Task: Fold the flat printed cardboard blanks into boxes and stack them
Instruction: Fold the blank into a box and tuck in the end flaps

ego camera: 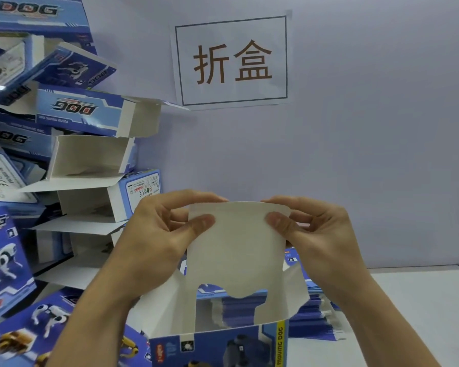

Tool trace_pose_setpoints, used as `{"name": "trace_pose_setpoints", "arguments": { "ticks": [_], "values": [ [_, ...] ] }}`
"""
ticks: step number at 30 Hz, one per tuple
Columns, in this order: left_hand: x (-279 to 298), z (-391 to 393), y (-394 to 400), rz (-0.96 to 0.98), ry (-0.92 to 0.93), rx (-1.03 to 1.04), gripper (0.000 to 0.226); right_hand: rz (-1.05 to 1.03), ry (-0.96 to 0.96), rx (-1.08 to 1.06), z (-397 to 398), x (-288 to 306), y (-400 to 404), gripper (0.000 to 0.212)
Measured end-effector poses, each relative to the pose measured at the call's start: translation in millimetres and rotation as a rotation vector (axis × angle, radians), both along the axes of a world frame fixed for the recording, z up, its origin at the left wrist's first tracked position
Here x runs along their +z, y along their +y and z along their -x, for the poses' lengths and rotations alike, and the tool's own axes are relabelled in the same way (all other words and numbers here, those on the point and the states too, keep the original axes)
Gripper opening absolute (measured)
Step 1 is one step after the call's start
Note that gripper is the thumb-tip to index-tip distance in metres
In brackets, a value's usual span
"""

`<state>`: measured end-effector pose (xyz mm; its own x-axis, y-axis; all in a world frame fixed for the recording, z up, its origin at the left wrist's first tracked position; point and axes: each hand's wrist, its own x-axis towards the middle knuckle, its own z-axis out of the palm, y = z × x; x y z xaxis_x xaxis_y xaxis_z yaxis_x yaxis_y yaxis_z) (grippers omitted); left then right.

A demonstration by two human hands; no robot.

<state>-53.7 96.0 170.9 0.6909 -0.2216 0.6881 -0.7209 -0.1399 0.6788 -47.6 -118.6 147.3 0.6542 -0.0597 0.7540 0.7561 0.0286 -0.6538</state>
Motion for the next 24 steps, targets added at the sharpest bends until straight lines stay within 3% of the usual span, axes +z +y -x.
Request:
{"name": "trace_pose_setpoints", "arguments": {
  "ticks": [7,10,13,16,18,21,24],
  "values": [
    [-1.9,-5.6,-2.2,-0.033,-0.099,0.187,0.039,0.138,-0.056,-0.062,-3.0,-2.2,-3.3,0.034],
    [-4.1,-13.2,4.9,0.02,-0.013,0.194,0.028,0.164,0.051,0.069,-13.1,-10.2,-11.6,0.031],
    [-7.4,-22.7,15.1,0.153,0.184,0.159,0.019,0.254,0.323,0.251,-26.4,-29.9,-23.4,0.074],
    [-9.8,-32.2,23.0,0.334,0.301,0.193,0.015,0.452,0.512,0.373,-31.5,-49.3,-19.6,0.092],
    [-10.9,-35.6,24.8,0.431,0.355,0.228,0.012,0.53,0.537,0.459,-33.2,-57.2,-7.9,0.098],
    [-14.5,-37.0,23.7,0.548,0.417,0.22,0.014,0.475,0.493,0.397,-31.5,-60.8,4.4,0.084],
    [-18.2,-34.4,23.5,0.692,0.451,0.118,0.028,0.292,0.507,0.21,-34.3,-60.3,-1.9,0.091]
  ]
}}
